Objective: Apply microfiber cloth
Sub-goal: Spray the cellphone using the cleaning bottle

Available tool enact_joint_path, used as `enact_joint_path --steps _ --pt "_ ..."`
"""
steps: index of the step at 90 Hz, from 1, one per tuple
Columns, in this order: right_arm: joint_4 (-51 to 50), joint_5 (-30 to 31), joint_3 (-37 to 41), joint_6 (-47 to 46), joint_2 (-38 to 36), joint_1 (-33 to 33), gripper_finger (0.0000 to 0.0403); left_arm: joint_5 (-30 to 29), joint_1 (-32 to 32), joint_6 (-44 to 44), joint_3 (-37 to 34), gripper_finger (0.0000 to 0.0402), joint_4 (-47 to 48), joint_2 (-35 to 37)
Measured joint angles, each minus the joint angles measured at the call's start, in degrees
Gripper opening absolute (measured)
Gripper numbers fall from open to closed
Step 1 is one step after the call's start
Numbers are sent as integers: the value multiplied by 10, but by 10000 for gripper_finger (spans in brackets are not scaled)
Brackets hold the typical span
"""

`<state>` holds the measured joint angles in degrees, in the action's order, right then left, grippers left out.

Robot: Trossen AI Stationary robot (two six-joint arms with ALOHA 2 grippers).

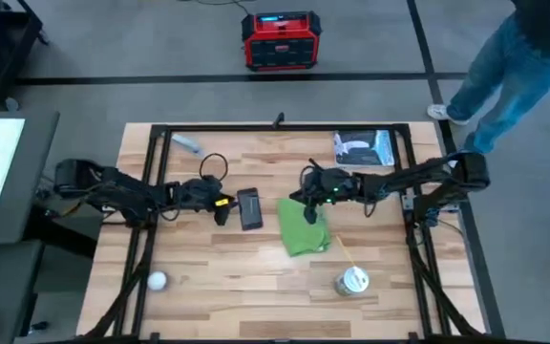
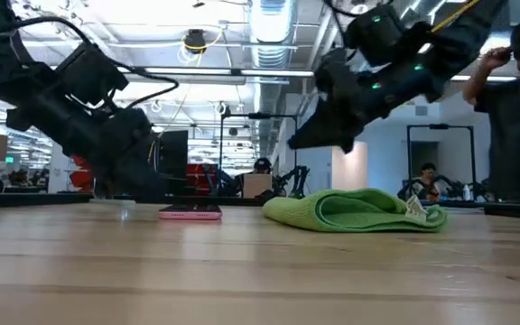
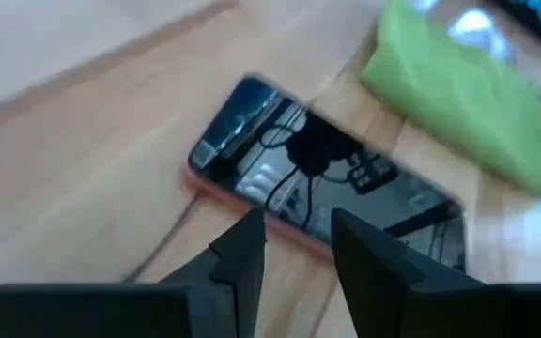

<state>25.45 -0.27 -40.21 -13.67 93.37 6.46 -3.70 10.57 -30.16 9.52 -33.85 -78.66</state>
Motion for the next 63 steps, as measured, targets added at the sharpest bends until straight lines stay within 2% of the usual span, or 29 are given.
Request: enact_joint_path --steps 15,44,63 --pt "0 -18 -62 12 69 0 0 -1 1 1 1 105 -9 -30" --pt "-39 -43 -154 26 163 6 0 -2 1 1 2 105 -8 -34" --pt "-67 -44 -189 36 192 9 0 -1 1 1 2 105 -7 -34"
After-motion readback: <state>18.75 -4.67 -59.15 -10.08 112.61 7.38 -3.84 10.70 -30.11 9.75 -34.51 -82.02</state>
